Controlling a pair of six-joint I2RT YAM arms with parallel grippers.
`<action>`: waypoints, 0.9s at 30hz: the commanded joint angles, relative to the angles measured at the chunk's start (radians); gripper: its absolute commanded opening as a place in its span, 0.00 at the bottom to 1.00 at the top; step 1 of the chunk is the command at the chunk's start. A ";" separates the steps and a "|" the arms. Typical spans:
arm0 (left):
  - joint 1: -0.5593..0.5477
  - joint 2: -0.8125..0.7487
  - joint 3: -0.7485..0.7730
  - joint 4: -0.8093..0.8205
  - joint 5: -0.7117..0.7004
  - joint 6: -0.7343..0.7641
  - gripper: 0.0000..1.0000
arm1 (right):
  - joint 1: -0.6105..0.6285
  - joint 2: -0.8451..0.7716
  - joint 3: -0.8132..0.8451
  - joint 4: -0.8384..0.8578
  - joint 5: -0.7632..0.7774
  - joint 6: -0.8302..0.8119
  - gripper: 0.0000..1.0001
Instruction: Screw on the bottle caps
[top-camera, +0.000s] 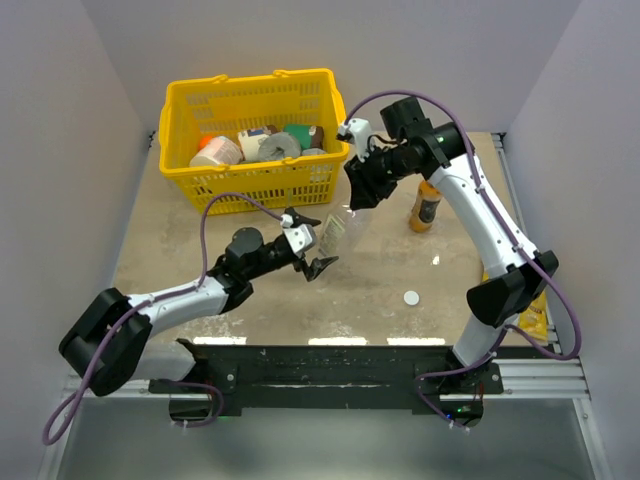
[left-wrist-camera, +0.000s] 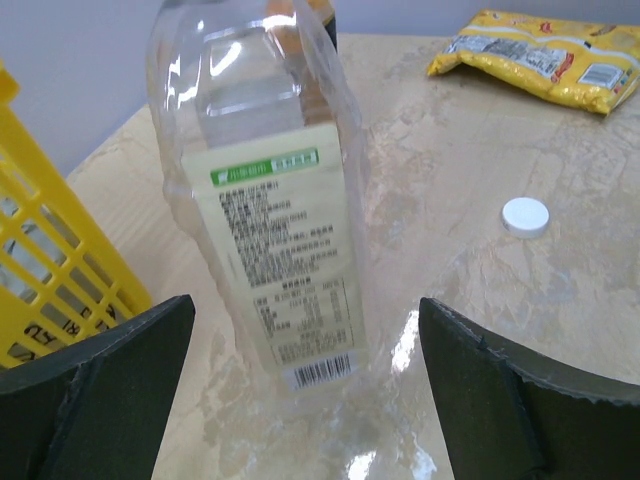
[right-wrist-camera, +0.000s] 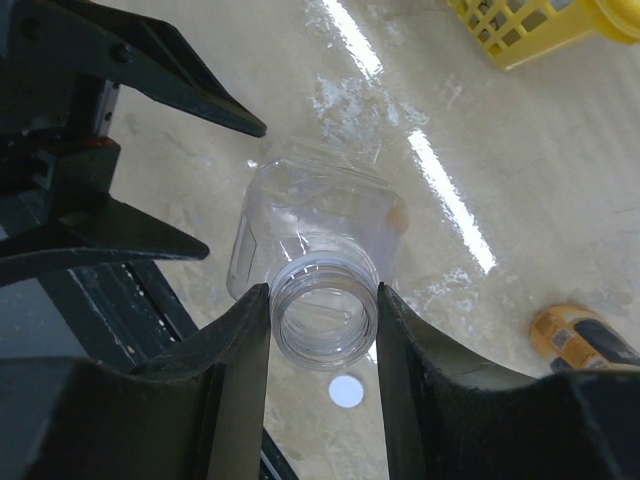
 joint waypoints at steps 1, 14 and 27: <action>-0.041 0.064 0.073 0.082 -0.060 -0.022 1.00 | 0.001 -0.029 -0.011 0.054 -0.085 0.058 0.00; -0.077 0.167 0.084 0.116 -0.281 -0.033 0.91 | 0.003 -0.056 -0.059 0.065 -0.213 0.090 0.00; -0.075 0.080 -0.012 0.105 -0.266 -0.023 0.57 | -0.002 -0.044 0.025 0.027 -0.173 0.037 0.65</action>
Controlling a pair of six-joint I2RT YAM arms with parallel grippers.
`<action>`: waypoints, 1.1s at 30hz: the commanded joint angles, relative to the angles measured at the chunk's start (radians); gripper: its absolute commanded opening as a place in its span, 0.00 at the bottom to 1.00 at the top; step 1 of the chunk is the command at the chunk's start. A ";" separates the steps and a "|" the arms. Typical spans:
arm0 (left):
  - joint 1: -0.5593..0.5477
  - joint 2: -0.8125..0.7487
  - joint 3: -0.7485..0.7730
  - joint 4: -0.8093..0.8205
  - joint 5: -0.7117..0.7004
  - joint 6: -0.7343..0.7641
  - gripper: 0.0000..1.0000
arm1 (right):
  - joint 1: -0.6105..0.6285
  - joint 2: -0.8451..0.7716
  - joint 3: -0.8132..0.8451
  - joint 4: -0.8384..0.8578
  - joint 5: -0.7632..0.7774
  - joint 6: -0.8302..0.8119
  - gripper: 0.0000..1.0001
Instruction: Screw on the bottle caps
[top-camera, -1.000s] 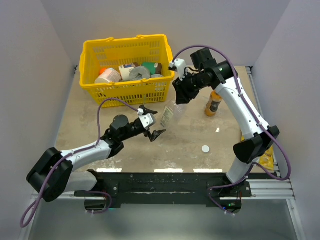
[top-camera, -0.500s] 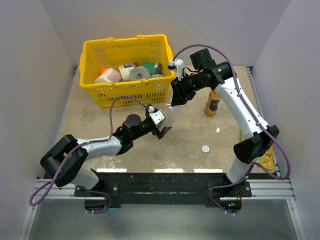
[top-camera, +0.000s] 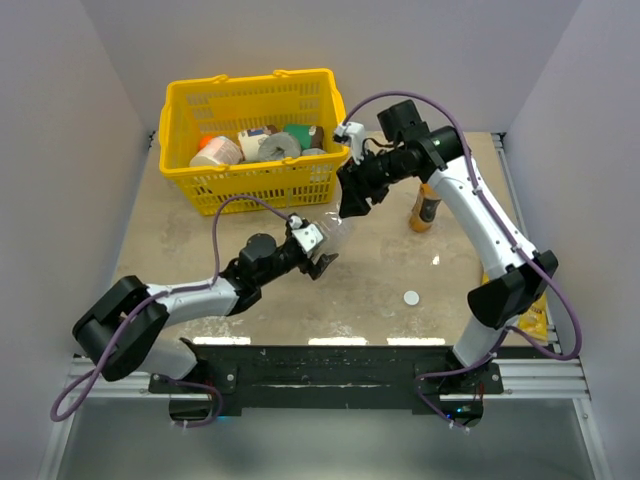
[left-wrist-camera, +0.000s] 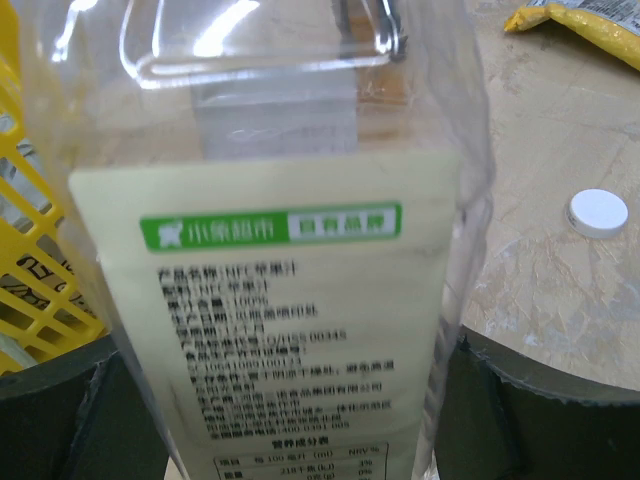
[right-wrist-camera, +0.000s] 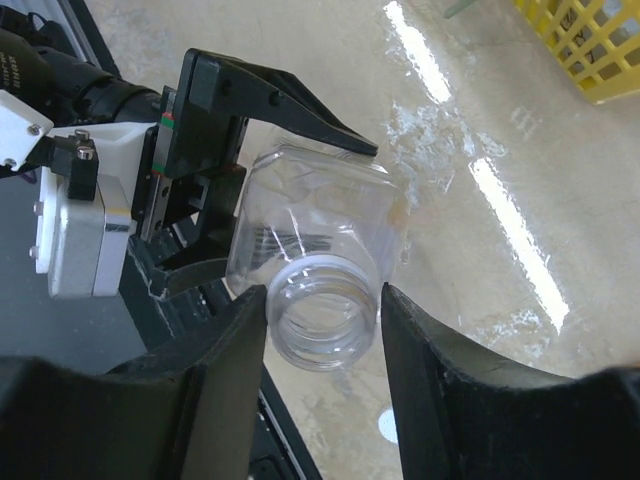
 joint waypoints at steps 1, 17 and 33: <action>0.002 -0.072 -0.044 0.039 -0.015 0.010 0.54 | -0.005 -0.029 0.120 -0.045 -0.006 -0.048 0.68; 0.011 -0.274 -0.158 -0.209 -0.016 0.008 0.00 | -0.102 -0.552 -0.924 0.144 0.264 -0.861 0.67; 0.023 -0.307 -0.116 -0.348 -0.009 0.001 0.00 | -0.121 -0.485 -1.172 0.285 0.260 -1.064 0.64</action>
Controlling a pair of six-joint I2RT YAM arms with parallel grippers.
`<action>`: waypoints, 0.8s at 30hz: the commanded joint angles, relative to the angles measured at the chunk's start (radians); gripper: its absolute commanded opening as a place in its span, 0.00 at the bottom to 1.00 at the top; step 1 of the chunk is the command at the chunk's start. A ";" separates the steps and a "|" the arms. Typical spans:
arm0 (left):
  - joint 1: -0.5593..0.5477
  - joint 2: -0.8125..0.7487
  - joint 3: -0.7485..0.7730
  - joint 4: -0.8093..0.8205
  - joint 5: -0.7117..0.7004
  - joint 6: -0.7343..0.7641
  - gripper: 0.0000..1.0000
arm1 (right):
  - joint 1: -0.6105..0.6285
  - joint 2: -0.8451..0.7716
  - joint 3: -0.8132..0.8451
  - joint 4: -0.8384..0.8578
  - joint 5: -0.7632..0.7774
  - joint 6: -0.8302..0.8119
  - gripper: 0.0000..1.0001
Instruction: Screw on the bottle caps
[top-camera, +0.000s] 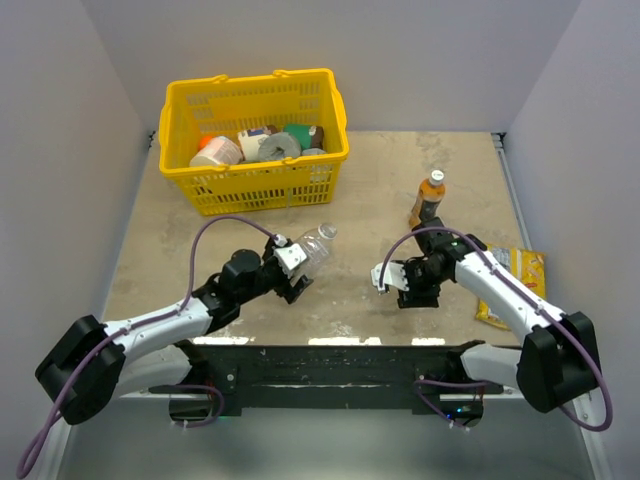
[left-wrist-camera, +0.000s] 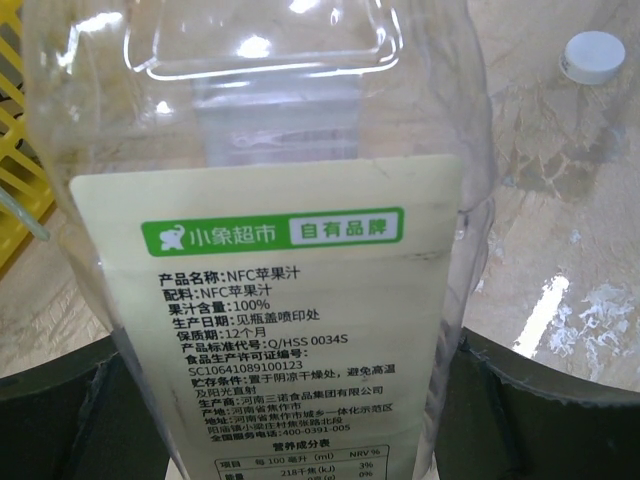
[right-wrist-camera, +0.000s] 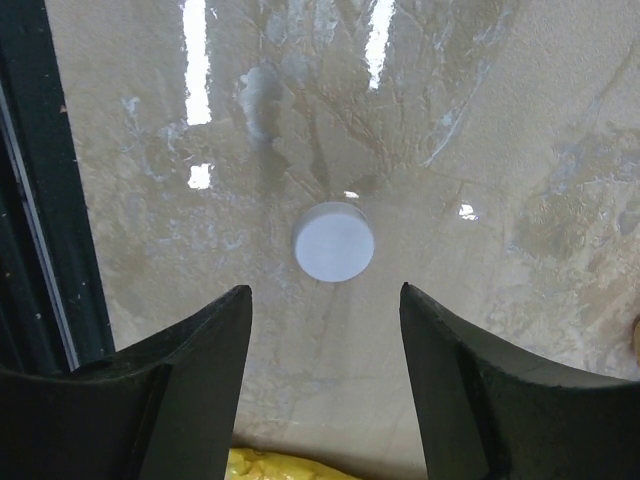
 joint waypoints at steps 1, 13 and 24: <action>0.010 0.004 0.041 0.013 0.015 0.001 0.00 | -0.016 0.041 -0.022 0.079 -0.013 -0.045 0.64; 0.030 0.061 0.100 -0.028 0.030 0.011 0.00 | -0.074 0.153 -0.056 0.134 -0.050 -0.112 0.69; 0.045 0.092 0.130 -0.039 0.032 0.015 0.00 | -0.081 0.210 -0.044 0.157 -0.079 -0.126 0.62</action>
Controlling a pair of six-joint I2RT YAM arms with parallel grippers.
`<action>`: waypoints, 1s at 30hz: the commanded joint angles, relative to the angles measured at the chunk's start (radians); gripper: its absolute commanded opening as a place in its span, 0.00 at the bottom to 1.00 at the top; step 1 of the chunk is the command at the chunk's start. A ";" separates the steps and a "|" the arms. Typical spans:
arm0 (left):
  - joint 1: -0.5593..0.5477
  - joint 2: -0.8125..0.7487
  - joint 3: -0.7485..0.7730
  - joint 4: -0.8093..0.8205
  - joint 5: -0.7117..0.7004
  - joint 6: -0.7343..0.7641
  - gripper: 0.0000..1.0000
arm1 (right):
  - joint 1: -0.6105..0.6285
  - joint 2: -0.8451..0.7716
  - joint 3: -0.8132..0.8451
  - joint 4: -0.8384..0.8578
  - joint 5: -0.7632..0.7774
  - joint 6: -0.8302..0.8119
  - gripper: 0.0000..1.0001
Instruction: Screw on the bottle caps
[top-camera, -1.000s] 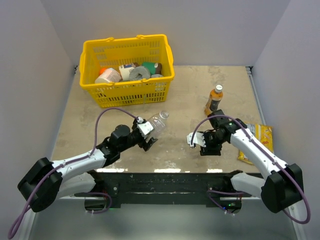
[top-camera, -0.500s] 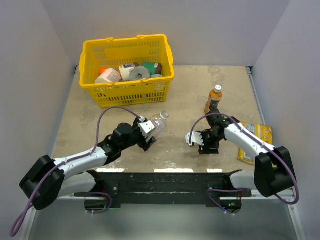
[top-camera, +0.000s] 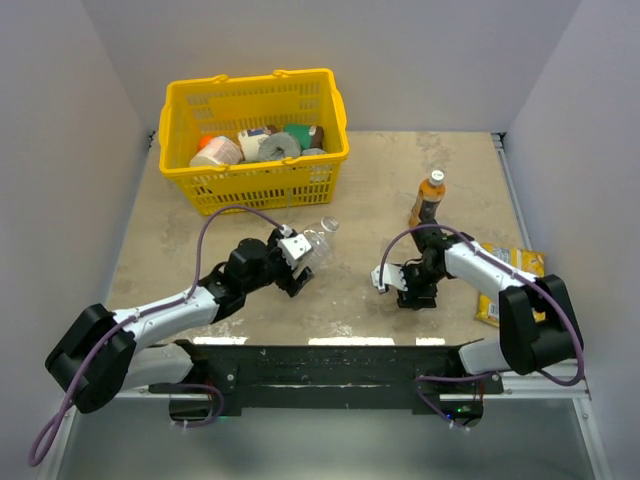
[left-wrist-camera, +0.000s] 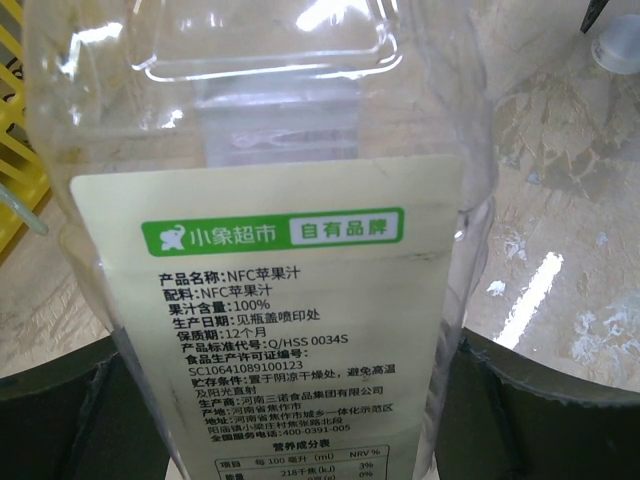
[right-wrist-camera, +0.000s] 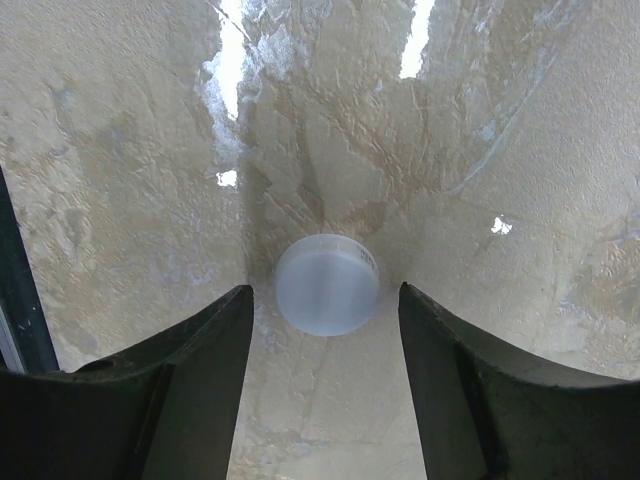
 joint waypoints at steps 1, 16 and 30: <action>0.009 0.005 0.044 0.038 0.014 0.014 0.00 | -0.002 0.009 0.010 0.019 -0.040 -0.032 0.60; 0.014 0.011 0.039 0.045 0.016 0.014 0.00 | -0.002 -0.036 -0.051 0.078 -0.024 -0.032 0.53; 0.014 0.011 0.025 0.056 0.031 0.013 0.00 | -0.004 -0.059 -0.007 0.054 -0.069 -0.003 0.38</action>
